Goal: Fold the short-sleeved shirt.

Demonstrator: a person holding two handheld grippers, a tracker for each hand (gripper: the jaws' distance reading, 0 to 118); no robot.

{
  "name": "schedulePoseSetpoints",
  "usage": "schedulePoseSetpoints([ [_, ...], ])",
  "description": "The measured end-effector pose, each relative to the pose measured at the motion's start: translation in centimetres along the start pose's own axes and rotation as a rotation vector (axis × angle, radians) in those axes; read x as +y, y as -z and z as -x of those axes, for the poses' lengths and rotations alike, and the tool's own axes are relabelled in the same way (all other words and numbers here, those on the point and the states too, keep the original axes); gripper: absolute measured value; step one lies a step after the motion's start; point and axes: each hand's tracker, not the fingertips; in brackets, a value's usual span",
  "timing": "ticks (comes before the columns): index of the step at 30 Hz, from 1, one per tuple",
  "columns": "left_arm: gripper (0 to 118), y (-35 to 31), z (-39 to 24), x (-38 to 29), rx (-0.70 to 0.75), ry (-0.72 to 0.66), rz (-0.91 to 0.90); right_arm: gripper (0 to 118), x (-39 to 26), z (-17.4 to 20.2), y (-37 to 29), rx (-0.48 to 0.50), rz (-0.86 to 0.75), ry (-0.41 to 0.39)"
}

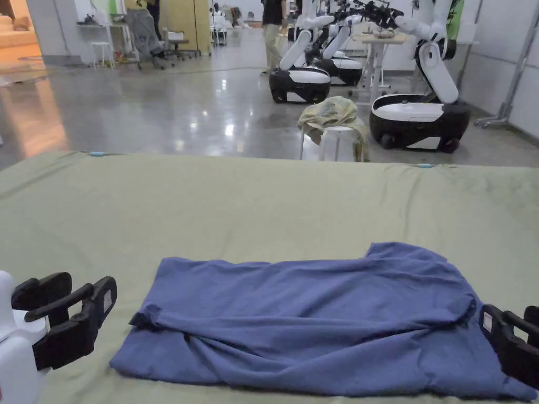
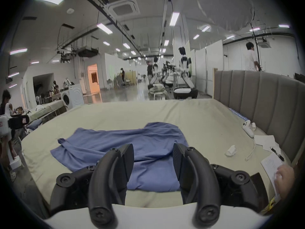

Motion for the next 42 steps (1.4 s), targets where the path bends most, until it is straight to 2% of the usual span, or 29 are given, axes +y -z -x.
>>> schedulePoseSetpoints([
  [1,48,-0.9,-0.1,-0.3,-0.023,-0.029,-0.001,48,-0.3,0.5,-1.1,0.008,0.004,0.0],
  [2,44,-1.4,-0.3,-0.5,-0.031,-0.053,-0.008,36,-0.6,1.0,-2.1,0.021,0.004,0.006],
  [3,27,-2.1,-0.5,-0.7,-0.032,-0.055,-0.002,22,-0.9,1.3,-3.0,0.033,0.008,0.01],
  [4,12,-2.8,-0.9,-1.0,-0.029,-0.048,-0.001,14,-1.4,1.8,-3.4,0.033,0.012,0.007],
  [5,11,-3.5,-1.4,-1.4,-0.021,-0.039,-0.005,9,-1.8,2.3,-4.0,0.028,0.016,-0.003],
  [6,3,-3.7,-1.8,-1.6,0.013,-0.015,-0.01,0,-2.2,2.6,-4.6,0.028,0.024,-0.016],
  [12,2,-4.5,-3.0,-2.7,-0.009,0.023,0.036,0,-3.6,3.9,-5.1,0.039,0.069,-0.071],
  [20,2,-2.4,-2.4,-3.2,-0.053,0.018,0.087,0,-2.7,4.6,-4.8,0.063,0.05,-0.077],
  [23,2,-0.3,-1.5,-3.3,-0.005,0.025,0.136,0,-2.7,4.5,-4.6,0.073,0.048,-0.078],
  [24,6,1.1,-0.6,-3.1,-0.018,0.01,0.191,0,-2.8,4.5,-4.6,0.076,0.049,-0.072],
  [26,46,4.4,1.5,-3.3,-0.031,-0.051,0.315,0,-3.1,4.0,-4.4,0.093,0.05,-0.046],
  [27,51,6.1,2.3,-3.6,-0.082,-0.096,0.372,0,-3.3,3.8,-4.2,0.099,0.055,-0.033],
  [28,52,7.7,3.2,-4.1,-0.093,-0.142,0.391,0,-3.5,3.7,-4.1,0.101,0.061,-0.023],
  [32,52,14.4,5.4,-6.2,-0.014,-0.205,0.531,0,-4.6,2.6,-3.8,0.092,0.093,0.009],
  [35,51,18.5,6.0,-8.6,0.079,-0.141,0.672,0,-5.4,1.5,-3.8,0.071,0.126,0.024],
  [38,47,19.9,5.9,-9.7,0.072,-0.131,0.702,0,-6.1,0.4,-4.0,0.037,0.151,0.029],
  [39,26,19.4,5.5,-9.2,0.078,-0.135,0.696,0,-6.2,0.1,-4.0,0.028,0.158,0.033],
  [40,11,19.5,5.0,-9.0,0.079,-0.125,0.693,0,-6.4,-0.3,-4.1,0.021,0.164,0.039],
  [42,8,19.8,4.0,-9.2,0.051,-0.092,0.703,0,-6.4,-1.0,-3.7,0.008,0.174,0.063],
])
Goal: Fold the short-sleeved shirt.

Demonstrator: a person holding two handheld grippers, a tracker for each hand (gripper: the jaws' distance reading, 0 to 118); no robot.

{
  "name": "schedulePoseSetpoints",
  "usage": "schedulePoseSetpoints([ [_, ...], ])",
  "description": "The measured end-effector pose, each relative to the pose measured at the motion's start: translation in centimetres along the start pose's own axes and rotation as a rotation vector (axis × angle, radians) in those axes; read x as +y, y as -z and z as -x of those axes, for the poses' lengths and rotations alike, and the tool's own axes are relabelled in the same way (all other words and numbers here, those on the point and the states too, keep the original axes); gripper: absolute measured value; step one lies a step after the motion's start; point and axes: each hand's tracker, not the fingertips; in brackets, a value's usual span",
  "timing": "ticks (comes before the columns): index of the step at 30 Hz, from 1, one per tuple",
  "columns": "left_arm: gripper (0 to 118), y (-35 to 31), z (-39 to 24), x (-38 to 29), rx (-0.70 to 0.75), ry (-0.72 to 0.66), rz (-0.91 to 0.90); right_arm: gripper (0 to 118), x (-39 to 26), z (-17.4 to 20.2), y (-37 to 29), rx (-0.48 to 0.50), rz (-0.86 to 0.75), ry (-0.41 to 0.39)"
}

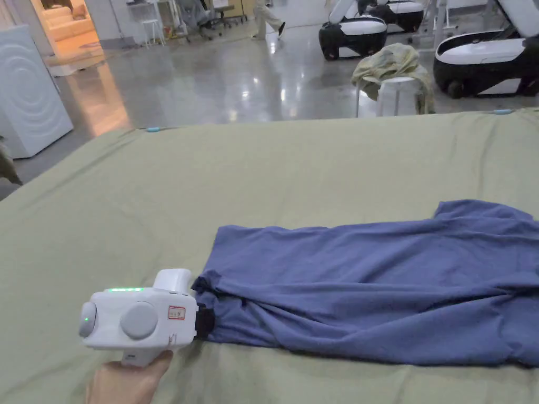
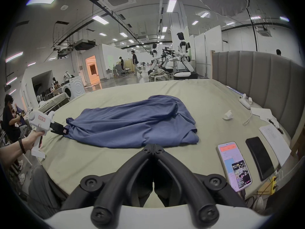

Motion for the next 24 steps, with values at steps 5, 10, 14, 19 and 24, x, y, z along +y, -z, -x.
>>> schedulePoseSetpoints([
  [5,8,0.9,-0.3,0.3,0.051,0.032,0.03,37,2.5,-2.8,3.9,-0.062,0.076,0.06],
  [10,8,0.2,-0.5,0.2,0.028,0.005,0.038,61,5.4,-7.2,12.1,-0.115,0.184,0.223],
  [14,8,0.5,-0.1,0.2,0.019,0.002,0.037,60,4.7,-9.1,18.5,-0.175,0.339,0.264],
  [19,8,0.8,0.1,0.2,0.015,-0.004,0.029,19,4.2,-7.6,19.9,-0.206,0.418,0.157],
  [24,6,-0.4,0.6,0.0,-0.021,0.003,-0.039,10,4.8,-9.0,19.0,-0.143,0.402,0.238],
])
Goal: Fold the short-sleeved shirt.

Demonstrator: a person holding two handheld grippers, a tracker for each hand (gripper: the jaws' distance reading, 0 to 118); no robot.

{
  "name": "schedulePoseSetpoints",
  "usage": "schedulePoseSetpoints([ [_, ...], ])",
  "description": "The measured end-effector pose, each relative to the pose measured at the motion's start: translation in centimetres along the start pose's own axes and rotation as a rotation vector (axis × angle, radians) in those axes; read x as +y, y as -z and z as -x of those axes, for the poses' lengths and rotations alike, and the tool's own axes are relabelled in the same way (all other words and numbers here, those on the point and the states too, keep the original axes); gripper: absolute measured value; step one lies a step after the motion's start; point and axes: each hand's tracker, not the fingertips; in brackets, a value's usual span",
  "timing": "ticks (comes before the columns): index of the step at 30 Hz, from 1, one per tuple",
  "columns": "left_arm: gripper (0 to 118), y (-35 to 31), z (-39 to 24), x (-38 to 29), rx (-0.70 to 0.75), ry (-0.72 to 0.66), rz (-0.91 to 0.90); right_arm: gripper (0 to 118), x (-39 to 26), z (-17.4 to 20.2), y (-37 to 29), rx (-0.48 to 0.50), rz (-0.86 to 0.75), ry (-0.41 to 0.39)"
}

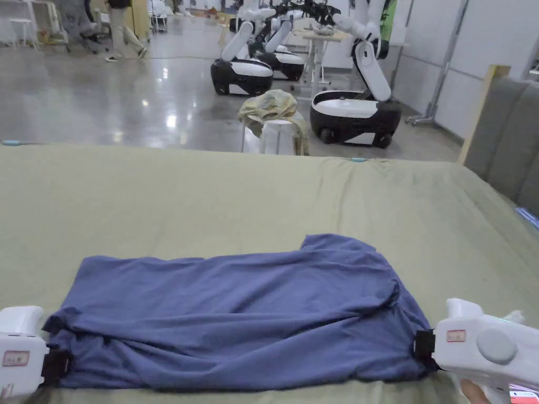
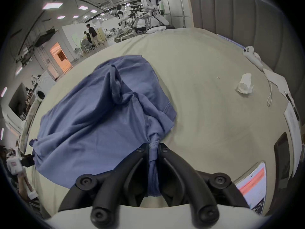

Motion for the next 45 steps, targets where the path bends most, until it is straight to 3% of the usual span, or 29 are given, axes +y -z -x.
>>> schedulePoseSetpoints([
  [4,5,-5.7,0.5,-0.3,-0.042,0.015,-0.095,10,-0.9,1.0,-6.2,-0.047,-0.205,-0.085],
  [8,5,-11.1,0.9,-2.2,-0.112,0.022,-0.16,10,-3.8,1.3,-11.1,-0.027,-0.21,-0.083],
  [11,5,-14.1,1.7,-5.6,-0.114,0.025,-0.141,10,-7.6,0.5,-13.8,-0.076,-0.201,-0.087],
  [15,5,-16.0,2.7,-10.6,-0.12,0.0,-0.078,10,-13.0,-0.8,-16.6,-0.059,-0.166,-0.023],
  [18,5,-15.8,3.2,-13.2,-0.13,-0.042,-0.039,10,-15.6,-0.8,-17.1,-0.072,-0.139,-0.012],
  [20,6,-15.2,3.1,-14.2,-0.122,-0.039,-0.051,10,-16.4,-0.6,-16.5,-0.081,-0.117,-0.047],
  [21,10,-14.9,3.2,-14.3,-0.119,-0.052,-0.058,13,-16.6,-0.6,-16.1,-0.092,-0.1,-0.065],
  [24,48,-15.1,2.9,-14.5,-0.076,-0.056,-0.118,46,-16.5,-0.4,-15.7,-0.108,-0.064,-0.096],
  [27,49,-17.5,0.5,-14.3,-0.012,0.055,-0.275,57,-16.1,-0.4,-16.9,-0.093,-0.139,-0.143],
  [34,49,-24.8,-6.1,-13.6,0.045,0.196,-0.601,60,-15.8,4.1,-23.2,0.009,-0.493,-0.289],
  [38,48,-26.7,-8.5,-13.6,0.014,0.17,-0.677,59,-15.7,6.8,-24.6,0.103,-0.576,-0.321],
  [42,41,-27.6,-9.4,-13.5,-0.04,0.162,-0.695,45,-15.9,8.8,-24.8,0.161,-0.594,-0.357],
  [44,15,-27.5,-9.3,-13.7,-0.042,0.168,-0.703,21,-16.1,9.6,-24.5,0.169,-0.591,-0.372],
  [45,14,-27.5,-9.2,-13.9,-0.034,0.164,-0.707,8,-16.2,10.0,-24.3,0.158,-0.589,-0.379],
])
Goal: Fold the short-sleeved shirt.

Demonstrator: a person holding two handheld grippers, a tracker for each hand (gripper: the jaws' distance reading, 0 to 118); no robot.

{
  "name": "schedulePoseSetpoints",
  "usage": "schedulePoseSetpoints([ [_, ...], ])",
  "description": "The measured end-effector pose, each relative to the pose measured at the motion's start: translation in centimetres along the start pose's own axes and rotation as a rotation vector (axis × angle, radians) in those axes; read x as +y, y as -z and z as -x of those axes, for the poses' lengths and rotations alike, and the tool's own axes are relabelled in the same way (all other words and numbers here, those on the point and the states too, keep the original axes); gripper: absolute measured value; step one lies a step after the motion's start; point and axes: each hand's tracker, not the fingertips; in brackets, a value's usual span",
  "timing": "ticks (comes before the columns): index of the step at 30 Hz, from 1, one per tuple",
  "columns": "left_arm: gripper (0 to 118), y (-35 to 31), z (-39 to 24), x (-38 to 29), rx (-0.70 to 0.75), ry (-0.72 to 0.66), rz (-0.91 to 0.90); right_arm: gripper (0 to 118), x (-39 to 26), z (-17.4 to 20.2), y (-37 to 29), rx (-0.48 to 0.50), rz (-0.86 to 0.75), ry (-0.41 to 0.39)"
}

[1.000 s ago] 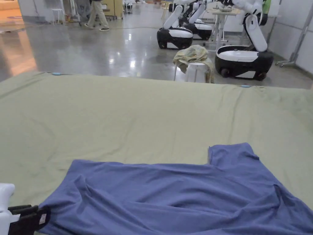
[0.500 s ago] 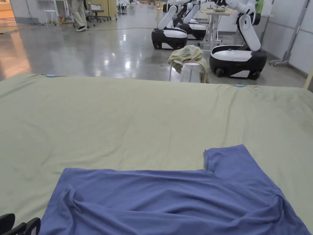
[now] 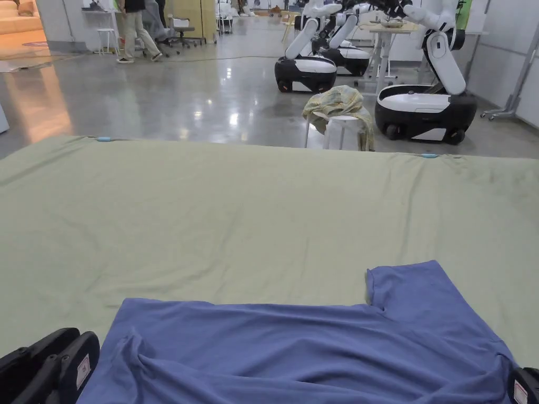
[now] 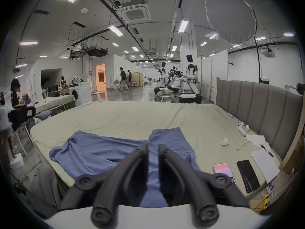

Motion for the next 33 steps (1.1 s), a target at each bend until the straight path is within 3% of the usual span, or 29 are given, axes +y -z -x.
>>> schedulePoseSetpoints([
  [1,10,0.0,0.1,0.0,-0.006,0.0,0.0,0,-0.1,0.3,0.3,-0.001,0.005,-0.009],
  [2,3,0.0,0.1,0.0,-0.03,-0.005,0.001,0,-0.3,0.5,0.4,0.002,0.006,-0.018],
  [12,2,1.5,1.2,-1.4,-0.027,-0.019,0.059,0,-0.7,1.3,1.5,0.045,0.033,-0.03],
  [16,3,5.6,4.1,-0.4,-0.02,-0.06,0.185,0,-0.8,1.0,1.9,0.061,0.035,-0.027],
  [18,13,10.0,6.4,-0.1,-0.042,-0.087,0.322,0,-1.0,0.7,2.2,0.073,0.039,-0.011],
  [20,40,14.8,8.5,-0.2,-0.066,-0.115,0.434,0,-1.4,0.2,2.7,0.092,0.054,0.014],
  [21,45,17.3,9.6,-0.6,-0.087,-0.104,0.474,0,-1.6,0.0,3.0,0.091,0.062,0.023],
  [27,46,30.0,14.1,-3.7,0.06,-0.12,0.712,0,-2.5,-1.3,4.1,0.084,0.121,0.046],
  [33,46,34.7,15.5,-6.8,0.082,-0.17,0.834,0,-3.4,-3.0,4.4,0.05,0.172,0.07],
])
